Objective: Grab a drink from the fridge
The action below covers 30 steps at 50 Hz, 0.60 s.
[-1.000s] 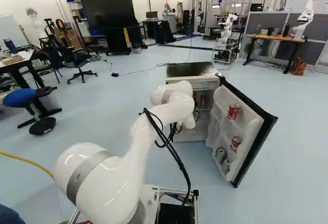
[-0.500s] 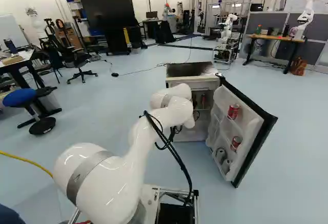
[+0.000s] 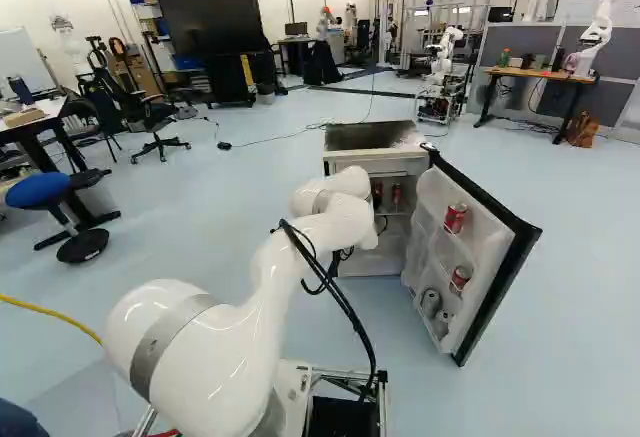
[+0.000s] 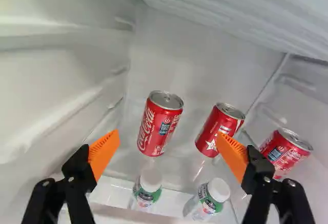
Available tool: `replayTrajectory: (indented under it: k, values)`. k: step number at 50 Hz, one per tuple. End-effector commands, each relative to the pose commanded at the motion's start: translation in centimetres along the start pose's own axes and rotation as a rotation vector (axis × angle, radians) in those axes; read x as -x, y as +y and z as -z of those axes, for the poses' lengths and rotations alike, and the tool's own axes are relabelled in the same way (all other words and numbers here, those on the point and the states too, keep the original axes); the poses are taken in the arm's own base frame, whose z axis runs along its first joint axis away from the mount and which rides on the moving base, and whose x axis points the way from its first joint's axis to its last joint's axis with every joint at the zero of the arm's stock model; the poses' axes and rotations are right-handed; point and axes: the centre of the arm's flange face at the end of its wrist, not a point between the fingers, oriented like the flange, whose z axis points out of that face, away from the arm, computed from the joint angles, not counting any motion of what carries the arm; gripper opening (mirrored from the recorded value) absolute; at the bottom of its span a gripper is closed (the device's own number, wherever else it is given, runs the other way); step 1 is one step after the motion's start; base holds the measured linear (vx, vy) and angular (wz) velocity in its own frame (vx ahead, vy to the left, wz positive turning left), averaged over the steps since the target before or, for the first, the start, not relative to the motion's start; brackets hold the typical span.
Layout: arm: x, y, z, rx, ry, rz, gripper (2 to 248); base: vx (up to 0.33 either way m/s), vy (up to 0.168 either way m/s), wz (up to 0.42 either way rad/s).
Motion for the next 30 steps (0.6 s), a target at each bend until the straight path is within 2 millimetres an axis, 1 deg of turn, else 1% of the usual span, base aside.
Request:
replayTrajectory:
  k: [30]
  values:
    - [0.15, -0.06, -0.37, 0.002, 0.012, 0.006, 247, 0.000, 0.000, 0.000]
